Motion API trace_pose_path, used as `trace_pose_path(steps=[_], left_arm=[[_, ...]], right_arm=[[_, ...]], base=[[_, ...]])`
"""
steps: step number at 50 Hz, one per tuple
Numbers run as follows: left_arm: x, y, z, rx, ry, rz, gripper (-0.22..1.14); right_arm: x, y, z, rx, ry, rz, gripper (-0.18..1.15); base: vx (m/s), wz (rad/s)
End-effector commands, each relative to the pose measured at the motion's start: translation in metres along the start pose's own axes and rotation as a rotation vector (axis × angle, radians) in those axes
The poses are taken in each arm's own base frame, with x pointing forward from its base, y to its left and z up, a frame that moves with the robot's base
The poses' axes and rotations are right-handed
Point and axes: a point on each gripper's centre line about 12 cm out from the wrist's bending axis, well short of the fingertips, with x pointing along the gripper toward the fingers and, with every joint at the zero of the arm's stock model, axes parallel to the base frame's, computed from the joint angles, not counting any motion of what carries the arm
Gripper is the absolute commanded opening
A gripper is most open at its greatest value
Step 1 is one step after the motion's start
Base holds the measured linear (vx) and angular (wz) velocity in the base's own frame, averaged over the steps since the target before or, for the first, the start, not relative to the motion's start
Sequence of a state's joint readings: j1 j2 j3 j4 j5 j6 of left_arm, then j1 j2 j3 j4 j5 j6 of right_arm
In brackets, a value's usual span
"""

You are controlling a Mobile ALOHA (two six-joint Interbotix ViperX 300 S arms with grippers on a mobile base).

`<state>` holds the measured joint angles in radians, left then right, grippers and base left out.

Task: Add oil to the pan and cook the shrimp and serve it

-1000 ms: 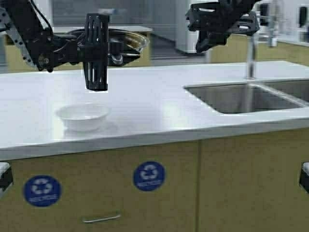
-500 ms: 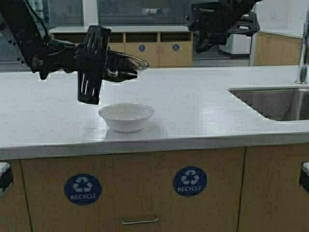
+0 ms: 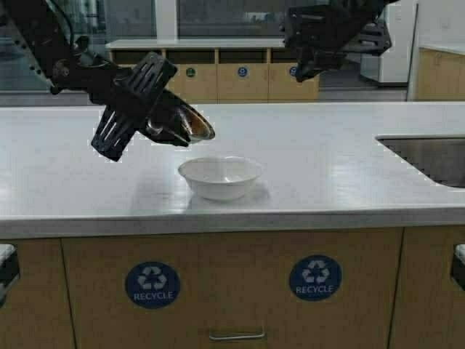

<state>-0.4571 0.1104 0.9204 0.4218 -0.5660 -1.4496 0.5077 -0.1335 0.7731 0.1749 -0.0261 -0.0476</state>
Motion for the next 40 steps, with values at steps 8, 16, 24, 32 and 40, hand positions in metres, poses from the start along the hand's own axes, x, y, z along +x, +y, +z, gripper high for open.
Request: trace_pose_path(steps=[8, 16, 24, 32, 40], left_arm=[[0.004, -0.03, 0.019, 0.209, -0.022, 0.013, 0.04], [0.007, -0.033, 0.02, 0.275, -0.013, 0.042, 0.04], [0.013, -0.043, 0.014, 0.383, 0.013, 0.08, 0.04], [0.02, -0.053, 0.012, 0.523, 0.038, 0.153, 0.04], [0.023, -0.053, 0.016, 0.59, 0.05, 0.211, 0.04]], right_arm=[[-0.006, 0.001, 0.011, 0.003, -0.041, 0.002, 0.06], [-0.005, 0.001, 0.012, 0.001, -0.044, 0.002, 0.06], [-0.005, 0.001, 0.013, 0.001, -0.046, 0.003, 0.06], [-0.005, 0.001, 0.012, 0.001, -0.043, 0.002, 0.06], [-0.005, 0.001, 0.013, 0.001, -0.047, 0.003, 0.06]], base=[[0.02, 0.06], [0.01, 0.02], [0.0, 0.0], [0.0, 0.0], [0.0, 0.0]])
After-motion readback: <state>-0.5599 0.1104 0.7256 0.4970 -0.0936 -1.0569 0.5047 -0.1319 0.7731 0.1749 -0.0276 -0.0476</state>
